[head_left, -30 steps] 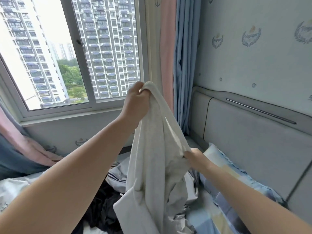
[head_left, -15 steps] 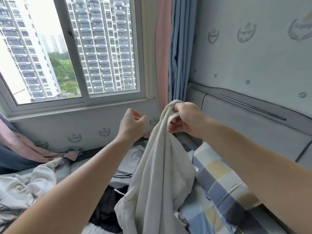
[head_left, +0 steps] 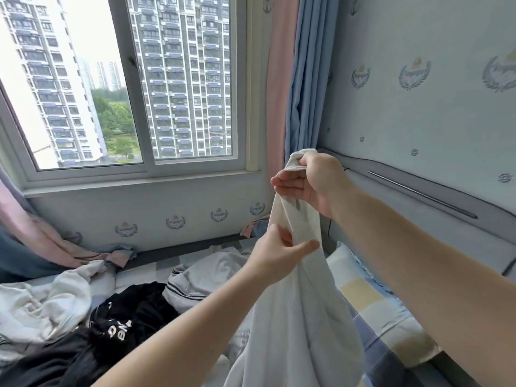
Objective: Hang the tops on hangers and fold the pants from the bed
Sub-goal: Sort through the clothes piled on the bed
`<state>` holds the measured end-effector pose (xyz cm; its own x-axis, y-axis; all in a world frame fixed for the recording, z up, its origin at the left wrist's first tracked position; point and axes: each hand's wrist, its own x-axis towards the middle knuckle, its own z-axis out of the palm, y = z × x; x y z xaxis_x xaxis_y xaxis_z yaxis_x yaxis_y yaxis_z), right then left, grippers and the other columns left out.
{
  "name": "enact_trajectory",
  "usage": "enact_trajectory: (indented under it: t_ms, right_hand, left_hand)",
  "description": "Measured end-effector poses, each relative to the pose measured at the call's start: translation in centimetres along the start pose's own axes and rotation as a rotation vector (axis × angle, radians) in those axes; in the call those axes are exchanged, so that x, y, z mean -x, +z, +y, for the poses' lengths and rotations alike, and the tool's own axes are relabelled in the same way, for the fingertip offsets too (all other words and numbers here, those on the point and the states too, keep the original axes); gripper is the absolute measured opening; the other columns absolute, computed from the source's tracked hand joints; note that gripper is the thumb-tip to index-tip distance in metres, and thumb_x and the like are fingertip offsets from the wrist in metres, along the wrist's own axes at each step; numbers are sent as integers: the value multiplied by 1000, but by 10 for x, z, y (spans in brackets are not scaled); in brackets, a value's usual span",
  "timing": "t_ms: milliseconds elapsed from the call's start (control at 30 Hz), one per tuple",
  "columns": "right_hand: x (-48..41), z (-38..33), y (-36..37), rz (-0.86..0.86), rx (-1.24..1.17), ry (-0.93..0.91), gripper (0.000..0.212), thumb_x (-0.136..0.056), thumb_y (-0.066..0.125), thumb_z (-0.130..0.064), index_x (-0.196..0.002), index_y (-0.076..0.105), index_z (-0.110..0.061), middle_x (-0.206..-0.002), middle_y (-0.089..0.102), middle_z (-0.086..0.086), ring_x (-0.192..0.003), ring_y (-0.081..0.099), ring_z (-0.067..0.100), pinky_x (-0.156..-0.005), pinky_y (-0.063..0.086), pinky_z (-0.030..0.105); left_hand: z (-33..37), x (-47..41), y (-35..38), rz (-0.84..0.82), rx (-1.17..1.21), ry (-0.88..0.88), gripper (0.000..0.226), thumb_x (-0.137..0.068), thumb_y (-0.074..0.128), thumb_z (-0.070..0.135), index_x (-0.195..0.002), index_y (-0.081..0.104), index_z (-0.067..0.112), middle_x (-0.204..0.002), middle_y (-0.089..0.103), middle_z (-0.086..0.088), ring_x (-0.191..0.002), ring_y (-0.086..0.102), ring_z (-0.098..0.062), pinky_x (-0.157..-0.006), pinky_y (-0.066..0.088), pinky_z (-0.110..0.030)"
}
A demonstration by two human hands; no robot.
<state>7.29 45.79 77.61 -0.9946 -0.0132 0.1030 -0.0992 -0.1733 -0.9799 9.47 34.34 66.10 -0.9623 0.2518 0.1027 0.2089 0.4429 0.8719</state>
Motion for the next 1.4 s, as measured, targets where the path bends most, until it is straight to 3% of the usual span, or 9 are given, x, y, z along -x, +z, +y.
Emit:
enact_trajectory:
  t_ms: [67,167,333,500,767,967,1100,1300,1400]
  right_hand:
    - [2,-5,1,-73,-39,-61,70,-104,25,-12,-57,76,-3,-76,74,20,-76,76,29,-68,62,35]
    - [5,-14,8,26,-79,-112,53,-103,26,-8,-80,71,5,-75,74,21,-77,75,33,-64,62,36]
    - [13,-27,8,150,-99,-127,33,-102,22,-6,-105,54,-6,-74,74,19,-74,76,31,-60,60,32]
    - [16,-20,2,169,-83,-116,35,-103,22,-10,-120,52,-4,-84,76,18,-83,77,25,-68,60,31]
    - [8,-12,-11,230,-97,-68,30,-103,23,-11,-105,53,-8,-90,77,17,-86,77,23,-73,59,34]
    - [-1,7,-12,152,147,-87,18,-105,39,-17,-110,56,-22,-110,73,-2,-106,69,19,-86,57,40]
    - [14,32,-5,-91,345,-11,18,-103,51,-24,-120,57,-18,-111,75,-2,-104,71,21,-86,59,40]
    - [52,110,23,-402,421,61,40,-91,68,-41,-126,60,-24,-113,72,-10,-105,69,10,-86,56,22]
    - [60,151,27,-347,591,172,42,-83,76,-43,-119,61,-27,-94,72,-22,-90,67,-3,-71,52,10]
  left_hand:
    - [0,-2,8,12,5,-40,55,-71,75,64,-103,55,23,-101,65,6,-90,62,-8,-67,48,-26]
    - [-2,-5,16,39,-30,-29,35,-86,65,42,-111,57,20,-106,65,3,-94,61,-16,-68,45,-27]
    - [-19,-12,-3,225,-89,41,6,-95,54,18,-91,56,15,-89,62,-1,-84,53,-22,-63,29,-30]
    - [-35,-18,-34,336,-168,74,18,-102,42,16,-90,53,9,-88,63,-13,-85,58,-38,-70,46,-40]
    - [-33,-31,-94,491,-457,129,22,-106,36,28,-97,51,16,-86,58,-16,-73,51,-35,-65,39,-38]
    - [11,-49,-141,549,-53,156,27,-102,41,21,-93,66,17,-87,65,-5,-77,57,-21,-66,41,-29]
    - [34,-51,-165,538,363,128,33,-95,41,11,-80,70,19,-76,65,-3,-77,62,-24,-67,49,-33]
    - [47,-56,-145,463,523,112,34,-98,38,8,-76,60,22,-67,57,1,-69,58,-19,-49,42,-19]
    - [41,-56,-138,449,562,108,36,-96,38,7,-73,60,24,-62,58,4,-70,59,-19,-53,41,-23]
